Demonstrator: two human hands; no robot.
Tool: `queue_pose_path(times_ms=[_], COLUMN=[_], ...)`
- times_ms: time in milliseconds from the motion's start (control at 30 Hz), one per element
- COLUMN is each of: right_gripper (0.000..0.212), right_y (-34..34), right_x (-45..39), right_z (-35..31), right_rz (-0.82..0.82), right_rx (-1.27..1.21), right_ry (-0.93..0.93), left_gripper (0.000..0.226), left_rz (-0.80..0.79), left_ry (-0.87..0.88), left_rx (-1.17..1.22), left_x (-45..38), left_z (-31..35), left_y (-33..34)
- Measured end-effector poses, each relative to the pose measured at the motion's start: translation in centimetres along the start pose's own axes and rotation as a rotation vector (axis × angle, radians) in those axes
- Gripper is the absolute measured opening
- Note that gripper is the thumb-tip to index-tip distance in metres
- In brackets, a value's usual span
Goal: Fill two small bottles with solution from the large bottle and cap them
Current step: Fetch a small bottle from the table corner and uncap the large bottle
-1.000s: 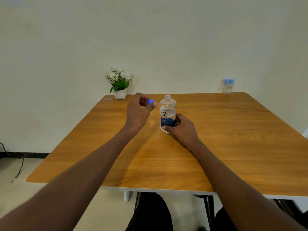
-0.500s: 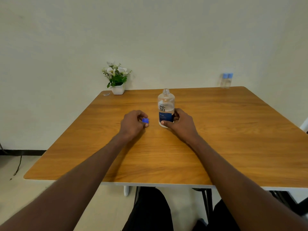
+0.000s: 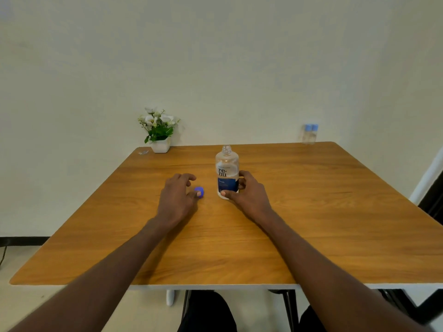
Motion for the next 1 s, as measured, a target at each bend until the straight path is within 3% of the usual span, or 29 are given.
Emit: queue_pose_path(times_ms=[67,133,233,333,400,500,700,800,1000], right_gripper=[0.089,0.1,0.123,0.131,0.119,0.095,0.065,0.049,0.045], right_y=[0.2,0.1,-0.4,-1.8,-3.2,-5.5,-12.6,-16.0,-21.0], right_x=[-0.1,0.0,-0.2,-0.4,0.0,1.1,2.3,1.8,-0.6], right_z=[0.1,-0.1,-0.4,-0.2,0.4,2.0,5.4,7.0,11.7], right_rz=[-0.014,-0.018,-0.056,-0.139,-0.121,0.03,0.338,0.388,0.37], right_rx=[0.009,0.004,-0.068,-0.261,-0.321,-0.325,-0.137,0.002,0.122], right_ry=[0.017,0.029,0.085,0.171,0.196,0.179,0.193,0.205,0.287], left_gripper=[0.023,0.015,0.015,0.018,0.02,0.018,0.023,0.024,0.024], left_rz=[0.169,0.24,0.205,0.089,0.017,-0.071,-0.2,-0.259,-0.322], left_ry=[0.093,0.179,0.298,0.385,0.414,0.44,0.297,0.214,0.141], left_rx=[0.038,0.117,0.184,0.23,0.272,0.318,0.295,0.262,0.155], left_x=[1.2,2.7,4.8,6.6,7.5,8.3,5.4,2.4,-4.0], left_z=[0.3,1.1,2.8,4.8,6.3,9.3,15.9,18.6,21.6], left_y=[-0.3,-0.5,-0.3,0.4,1.2,3.2,10.4,14.3,20.8])
Point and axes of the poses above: each hand's wrist, its own x-axis away from the middle knuckle, its own y-axis out of the palm, z = x × y, the point moved 1 cm from there along -x, towards the middle knuckle, and after that the axes turned 15 degrees about -y, right-handed, at the moved point
